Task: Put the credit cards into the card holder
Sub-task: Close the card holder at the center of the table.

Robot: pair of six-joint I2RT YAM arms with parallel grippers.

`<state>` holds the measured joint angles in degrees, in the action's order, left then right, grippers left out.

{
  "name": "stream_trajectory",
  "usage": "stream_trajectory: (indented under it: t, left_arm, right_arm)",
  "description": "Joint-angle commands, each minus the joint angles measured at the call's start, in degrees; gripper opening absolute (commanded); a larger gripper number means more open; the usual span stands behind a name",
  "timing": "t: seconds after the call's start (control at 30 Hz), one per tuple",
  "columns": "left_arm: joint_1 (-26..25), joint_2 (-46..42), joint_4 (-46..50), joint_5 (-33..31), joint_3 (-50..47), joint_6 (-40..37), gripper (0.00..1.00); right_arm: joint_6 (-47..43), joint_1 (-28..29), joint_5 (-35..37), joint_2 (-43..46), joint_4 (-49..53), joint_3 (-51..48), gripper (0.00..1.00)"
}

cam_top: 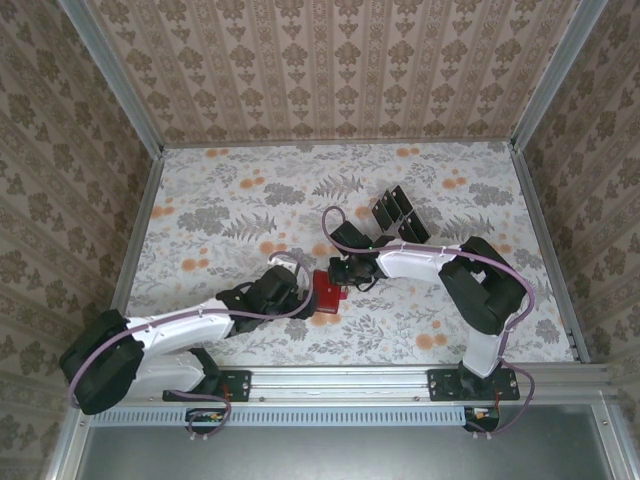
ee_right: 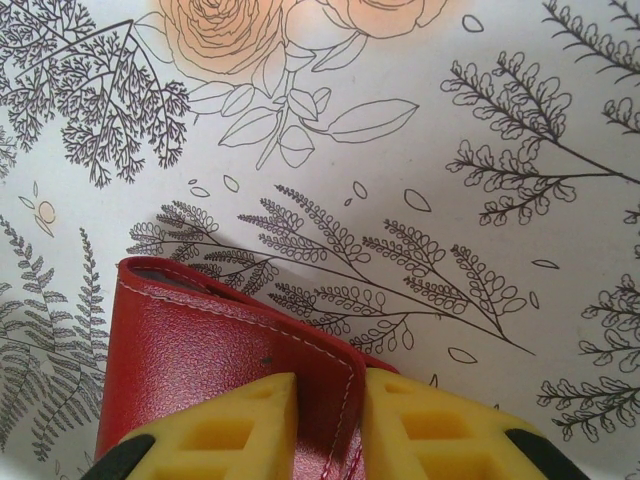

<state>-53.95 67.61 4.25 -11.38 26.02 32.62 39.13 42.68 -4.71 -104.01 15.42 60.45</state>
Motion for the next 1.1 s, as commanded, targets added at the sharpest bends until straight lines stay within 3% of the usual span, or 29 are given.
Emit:
stream_trajectory:
  t: [0.0, 0.43, 0.6, 0.8, 1.07]
  left_arm:
    - [-0.83, 0.5, -2.33, 0.11, 1.78, -1.51, 1.0]
    - [-2.54, 5.42, -2.61, 0.21, 1.34, -1.84, 1.0]
    - [-4.03, 8.3, -0.26, -2.47, 2.04, -0.81, 1.0]
    - [-5.85, 11.1, 2.6, -5.3, 2.68, 1.85, 1.0]
    - [-6.52, 11.5, 0.04, -5.5, 1.05, 4.75, 1.0]
  right_arm:
    - [-0.81, 0.24, -0.48, -1.82, 0.97, -0.5, 0.25]
    - [-0.88, 0.3, -0.91, -0.77, 1.45, -0.07, 0.25]
    - [-1.25, 0.24, -0.5, 1.05, 3.21, 0.45, 0.26]
    - [-1.03, 0.26, 1.44, 7.24, 6.91, 0.64, 0.42]
    - [-0.2, 0.52, 4.75, 11.93, 14.22, 0.59, 0.44]
